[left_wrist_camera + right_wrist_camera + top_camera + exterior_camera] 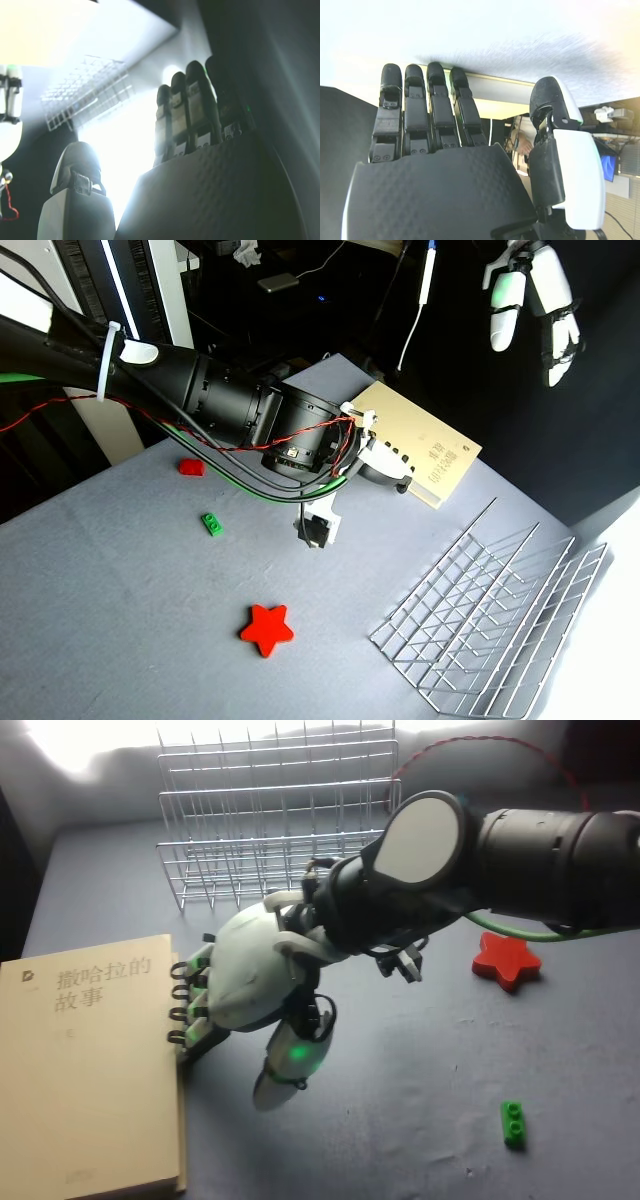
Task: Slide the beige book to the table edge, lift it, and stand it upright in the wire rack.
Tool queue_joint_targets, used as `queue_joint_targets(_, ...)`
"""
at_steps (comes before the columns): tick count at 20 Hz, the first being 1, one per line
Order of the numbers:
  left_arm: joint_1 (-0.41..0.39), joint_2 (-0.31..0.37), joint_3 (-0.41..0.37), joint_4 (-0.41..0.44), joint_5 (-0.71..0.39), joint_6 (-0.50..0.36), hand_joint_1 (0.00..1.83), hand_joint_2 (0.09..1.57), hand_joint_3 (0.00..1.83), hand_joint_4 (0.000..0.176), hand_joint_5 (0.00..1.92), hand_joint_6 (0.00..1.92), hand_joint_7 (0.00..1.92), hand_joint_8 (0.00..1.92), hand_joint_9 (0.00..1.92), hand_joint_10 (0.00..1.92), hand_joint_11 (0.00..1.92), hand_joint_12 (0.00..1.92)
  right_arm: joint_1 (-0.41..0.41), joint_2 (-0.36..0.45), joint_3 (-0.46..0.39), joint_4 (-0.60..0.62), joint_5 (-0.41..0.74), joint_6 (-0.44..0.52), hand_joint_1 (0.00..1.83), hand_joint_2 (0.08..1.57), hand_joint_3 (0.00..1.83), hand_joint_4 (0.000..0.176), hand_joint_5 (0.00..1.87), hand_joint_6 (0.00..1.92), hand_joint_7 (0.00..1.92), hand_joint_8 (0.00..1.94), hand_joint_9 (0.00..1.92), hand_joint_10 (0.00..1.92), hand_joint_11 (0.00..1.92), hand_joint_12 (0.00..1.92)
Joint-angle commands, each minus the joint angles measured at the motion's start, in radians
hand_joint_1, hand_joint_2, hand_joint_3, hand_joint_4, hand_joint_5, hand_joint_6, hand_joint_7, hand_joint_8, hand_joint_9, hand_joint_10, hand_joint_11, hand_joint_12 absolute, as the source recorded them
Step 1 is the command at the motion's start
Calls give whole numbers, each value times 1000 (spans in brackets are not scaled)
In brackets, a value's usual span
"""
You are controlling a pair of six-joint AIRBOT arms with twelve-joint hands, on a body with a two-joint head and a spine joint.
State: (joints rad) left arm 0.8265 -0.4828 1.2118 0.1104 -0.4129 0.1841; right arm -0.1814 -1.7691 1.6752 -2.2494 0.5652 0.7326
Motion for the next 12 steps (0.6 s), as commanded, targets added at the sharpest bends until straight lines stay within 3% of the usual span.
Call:
queue_joint_targets(1,-13,10,16,-34,-115,18,69,1201,9,0,281,1,293,1,276,2,0,578,15,-9,-4,38,-24,2,206,1175,0,0,229,2,244,5,222,6,0,676)
queue_joint_targets(4,-15,10,12,-122,-136,133,50,1208,10,0,278,1,292,1,273,1,0,579,27,-15,-4,38,-40,3,212,1172,0,0,232,2,252,4,230,6,0,714)
queue_joint_targets(12,-16,15,11,-123,-144,143,71,1212,4,0,273,0,292,1,277,0,0,590,37,-26,-4,39,-65,29,191,1177,0,0,220,0,236,0,207,1,0,613)
